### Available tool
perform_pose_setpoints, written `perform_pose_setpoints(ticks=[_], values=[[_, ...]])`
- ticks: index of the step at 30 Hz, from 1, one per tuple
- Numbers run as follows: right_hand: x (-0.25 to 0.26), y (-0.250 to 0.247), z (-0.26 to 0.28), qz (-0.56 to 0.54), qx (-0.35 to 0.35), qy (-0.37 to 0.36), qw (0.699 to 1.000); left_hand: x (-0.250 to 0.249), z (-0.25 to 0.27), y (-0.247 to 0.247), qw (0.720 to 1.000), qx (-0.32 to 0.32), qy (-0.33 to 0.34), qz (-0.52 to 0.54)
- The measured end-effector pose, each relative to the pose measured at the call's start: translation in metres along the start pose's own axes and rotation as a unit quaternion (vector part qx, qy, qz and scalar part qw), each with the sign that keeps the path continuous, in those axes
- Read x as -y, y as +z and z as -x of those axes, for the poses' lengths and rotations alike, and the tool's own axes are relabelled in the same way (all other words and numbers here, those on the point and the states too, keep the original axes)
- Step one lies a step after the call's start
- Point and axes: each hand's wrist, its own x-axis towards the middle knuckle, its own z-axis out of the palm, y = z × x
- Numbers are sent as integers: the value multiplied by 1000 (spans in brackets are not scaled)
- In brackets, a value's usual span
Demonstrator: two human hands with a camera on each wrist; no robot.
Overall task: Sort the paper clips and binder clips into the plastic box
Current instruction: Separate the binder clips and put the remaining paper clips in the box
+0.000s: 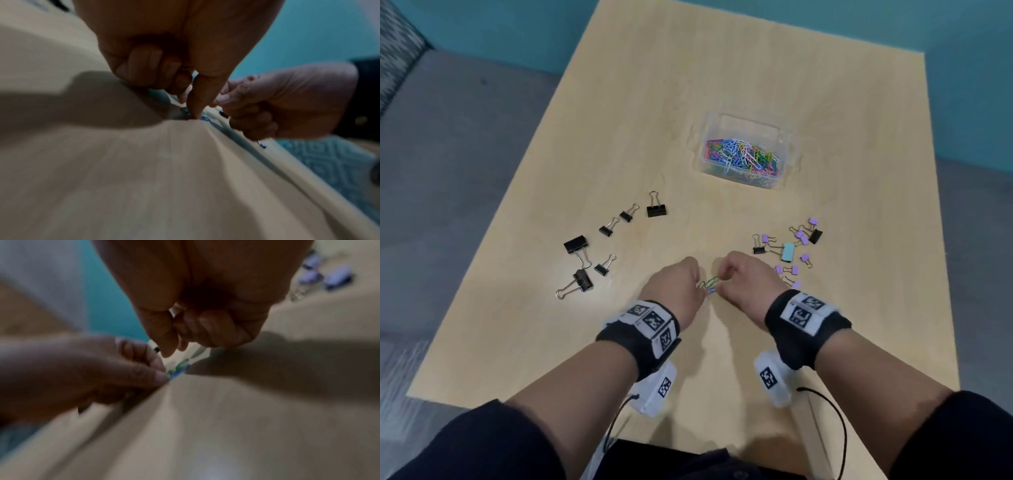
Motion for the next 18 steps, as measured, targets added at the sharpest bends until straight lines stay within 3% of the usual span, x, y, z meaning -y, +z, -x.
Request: perform_pose_setpoints(ticks=[2, 5, 18], values=[[3, 2, -2, 127, 26, -50, 990, -4, -3, 1, 1000, 9, 10, -25], [5, 3, -9, 201, 48, -92, 974, -9, -8, -2, 998, 43, 12, -38], [10, 6, -21, 264, 74, -92, 957, -8, 1, -3, 993, 59, 50, -91]])
